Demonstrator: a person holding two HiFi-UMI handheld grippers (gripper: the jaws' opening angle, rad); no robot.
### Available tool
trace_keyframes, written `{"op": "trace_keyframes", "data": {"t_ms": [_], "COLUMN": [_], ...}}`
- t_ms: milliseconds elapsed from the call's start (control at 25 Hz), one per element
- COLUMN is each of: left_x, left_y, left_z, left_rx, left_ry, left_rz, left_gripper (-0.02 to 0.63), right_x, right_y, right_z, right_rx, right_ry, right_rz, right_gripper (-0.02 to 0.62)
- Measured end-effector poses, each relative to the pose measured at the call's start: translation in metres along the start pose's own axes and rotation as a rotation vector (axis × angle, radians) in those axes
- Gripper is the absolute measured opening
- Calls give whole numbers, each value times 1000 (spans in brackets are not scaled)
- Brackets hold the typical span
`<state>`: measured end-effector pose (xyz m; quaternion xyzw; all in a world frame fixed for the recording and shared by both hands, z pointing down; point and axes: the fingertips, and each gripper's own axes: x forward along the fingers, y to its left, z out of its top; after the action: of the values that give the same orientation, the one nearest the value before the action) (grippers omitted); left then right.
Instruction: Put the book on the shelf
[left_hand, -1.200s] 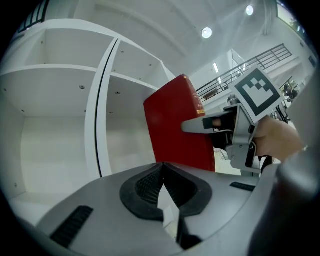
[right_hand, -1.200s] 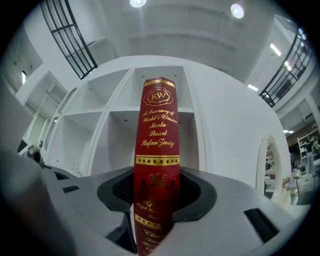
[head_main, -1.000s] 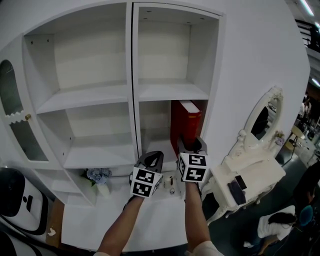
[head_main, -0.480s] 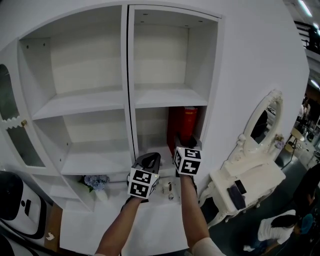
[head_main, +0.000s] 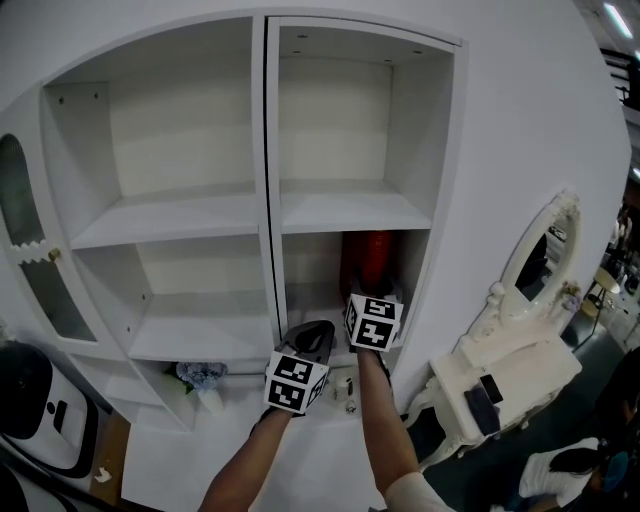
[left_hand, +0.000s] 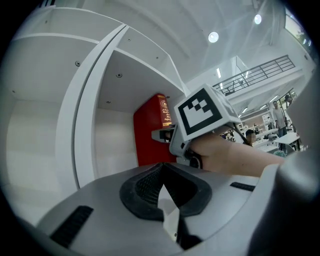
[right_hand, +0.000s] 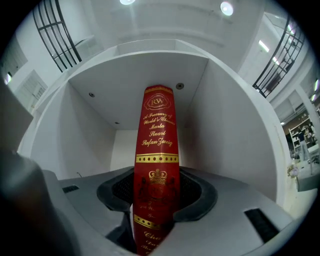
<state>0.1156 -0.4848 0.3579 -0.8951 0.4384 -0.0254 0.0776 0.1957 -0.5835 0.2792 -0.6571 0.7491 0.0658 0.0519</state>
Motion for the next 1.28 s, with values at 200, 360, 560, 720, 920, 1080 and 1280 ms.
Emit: {"op": "trace_keyframes", "data": {"t_ms": [200,360,560,720,920,1080,1280], "left_x": [-7,-15,-29,-38,-48,-56,-64], "left_y": [3,9,15,15,7,-2,-9], "left_z": [-1,-6,-13,-14,-16,-18,-21], "left_rx": [0,-7,-14,-16,-22,-28,-43], "left_ry": [-3,-12,5,9,14,19,21], "left_rz": [4,11,28,36,36,32,34], "left_gripper": [15,15,15,15,15,15,15], "right_x": [11,18,14,3,-15,-35,-63], "right_y": [6,8,11,16,12,11,14], "right_z": [-3,-4,-4,5,8,4,-4], "right_rx": [-15,-25,-18,-21,-21,-14,-5], "right_ry": [-7,-7,-11,-29,-26,-16,-3], "right_rz": [7,15,20,38,36,41,58], "right_gripper": [216,216,232,267,276,276,275]}}
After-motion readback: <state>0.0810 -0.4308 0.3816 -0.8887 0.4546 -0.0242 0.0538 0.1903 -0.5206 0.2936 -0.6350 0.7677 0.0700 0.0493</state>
